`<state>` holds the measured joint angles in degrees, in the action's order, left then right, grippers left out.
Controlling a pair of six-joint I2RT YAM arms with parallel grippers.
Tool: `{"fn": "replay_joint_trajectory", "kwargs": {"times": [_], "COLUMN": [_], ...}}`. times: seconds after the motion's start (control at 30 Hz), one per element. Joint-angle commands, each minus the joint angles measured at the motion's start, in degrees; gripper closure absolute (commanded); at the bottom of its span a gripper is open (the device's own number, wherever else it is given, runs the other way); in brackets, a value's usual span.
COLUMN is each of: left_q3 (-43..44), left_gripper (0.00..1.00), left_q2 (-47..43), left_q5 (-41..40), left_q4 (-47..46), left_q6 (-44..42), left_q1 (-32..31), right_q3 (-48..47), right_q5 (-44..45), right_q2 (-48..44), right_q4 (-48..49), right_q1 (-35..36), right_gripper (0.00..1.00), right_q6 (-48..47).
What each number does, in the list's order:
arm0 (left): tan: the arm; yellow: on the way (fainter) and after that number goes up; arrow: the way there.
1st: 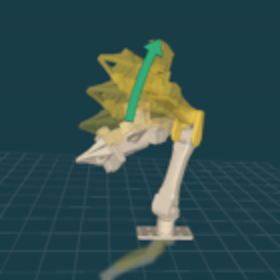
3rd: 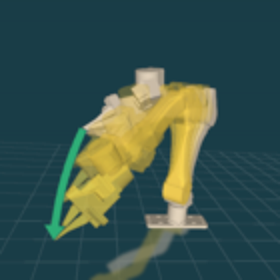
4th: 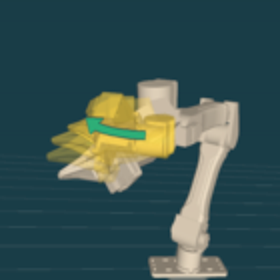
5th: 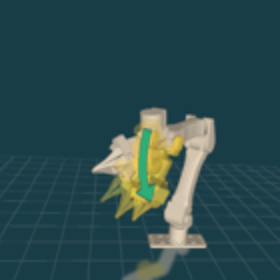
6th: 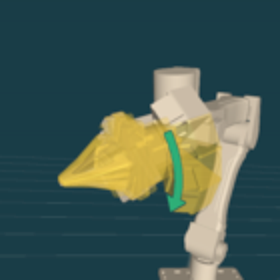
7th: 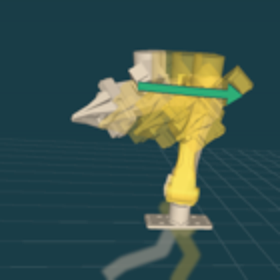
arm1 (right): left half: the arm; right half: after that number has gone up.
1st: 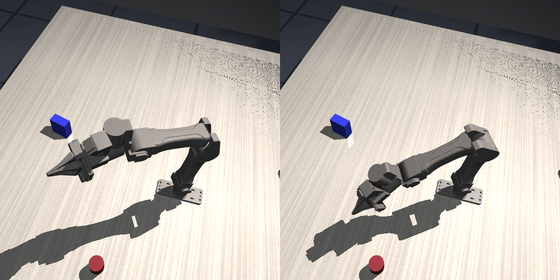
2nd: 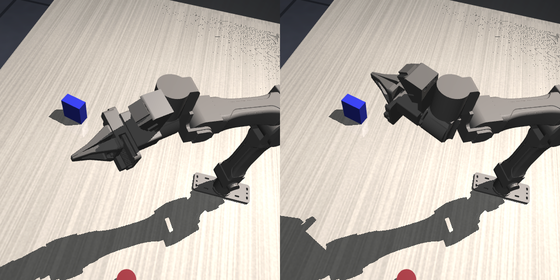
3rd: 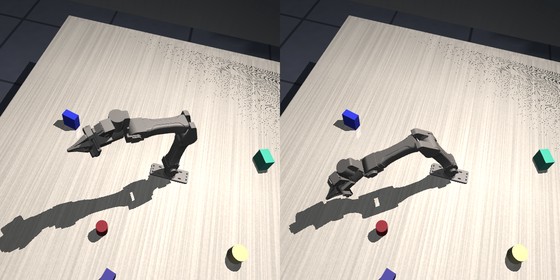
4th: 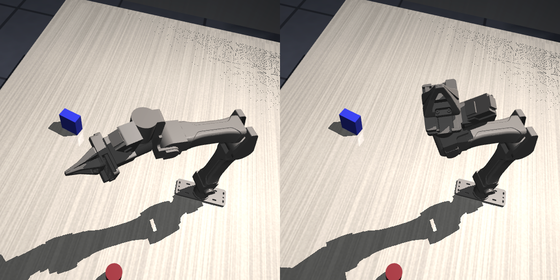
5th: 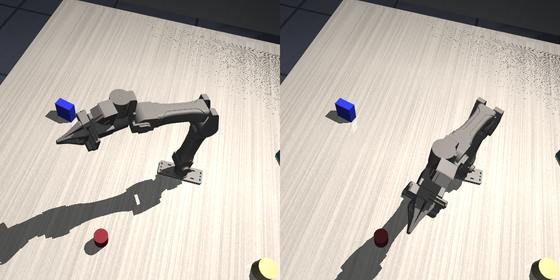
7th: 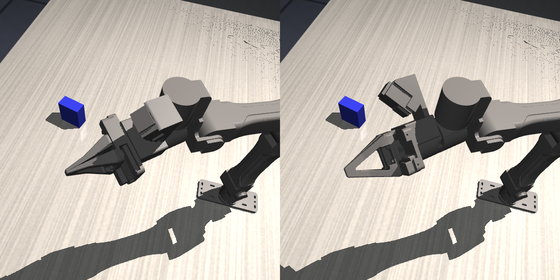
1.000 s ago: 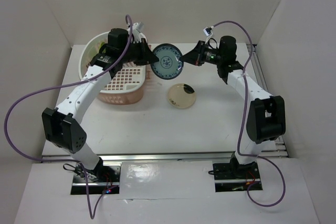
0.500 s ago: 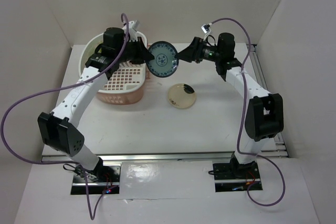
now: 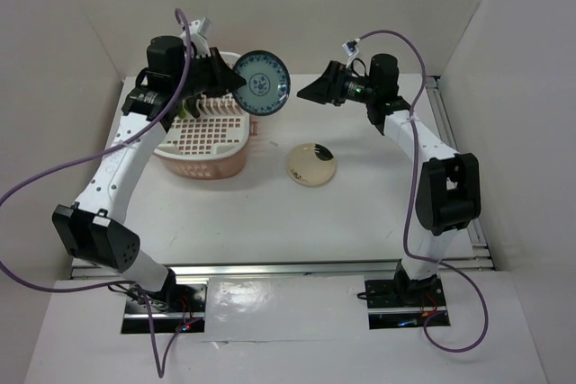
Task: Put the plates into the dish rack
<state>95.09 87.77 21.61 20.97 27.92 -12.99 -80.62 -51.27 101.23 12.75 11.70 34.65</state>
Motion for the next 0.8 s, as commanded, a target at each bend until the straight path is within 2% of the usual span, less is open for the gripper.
{"fn": "replay_joint_trajectory", "kwargs": {"times": [0.0, 0.13, 0.23, 0.27, 0.37, 0.5, 0.6, 0.63, 0.77], "left_q3": [4.04, 4.58, 6.68, 7.3, 9.41, 10.81, 10.82, 10.82, 10.2], "left_gripper": [1.0, 1.0, 1.0, 1.0, 1.0, 1.0, 1.0, 1.0, 1.0], "left_q2": [-2.86, -3.48, -4.01, -3.31, -1.99, 1.35, 5.3, 6.35, 11.54], "left_q5": [3.09, 1.43, -6.81, -13.19, -23.07, -39.57, -48.74, -53.98, -58.96], "left_q4": [-3.92, -3.31, 0.37, 1.34, 3.19, 2.59, -0.48, -2.23, -6.81], "left_q6": [2.14, 0.56, -2.6, -3.57, -6.82, -11.74, -17.8, -19.99, -24.49], "left_q1": [2.0, 2.53, 3.06, 3.06, 3.06, 2.28, 0.34, -0.71, -1.42], "right_q3": [-2.96, -2.96, -3.49, -3.49, -3.49, -2.71, -2.17, -2.17, -2.17], "right_q5": [0.29, 0.29, 3.62, 6.15, 8.37, 9.17, 9.69, 9.69, 9.69], "right_q2": [0.99, 1.51, 1.51, 1.51, 1.51, 1.51, 0.99, 0.99, 0.99], "right_q4": [0.25, 0.25, -2.55, -3.34, -5.37, -5.9, -5.9, -6.51, -6.51], "right_q1": [0.42, -0.1, -1.5, -2.29, -3.0, -3.0, -3.0, -3.0, -3.0], "right_gripper": [0.0, 0.0, 0.0, 0.0, 0.0, 0.0, 0.0, 0.0, 0.0], "right_q6": [0.06, 0.06, -0.99, -0.99, -0.99, -0.99, -0.99, -0.99, -0.99]}}
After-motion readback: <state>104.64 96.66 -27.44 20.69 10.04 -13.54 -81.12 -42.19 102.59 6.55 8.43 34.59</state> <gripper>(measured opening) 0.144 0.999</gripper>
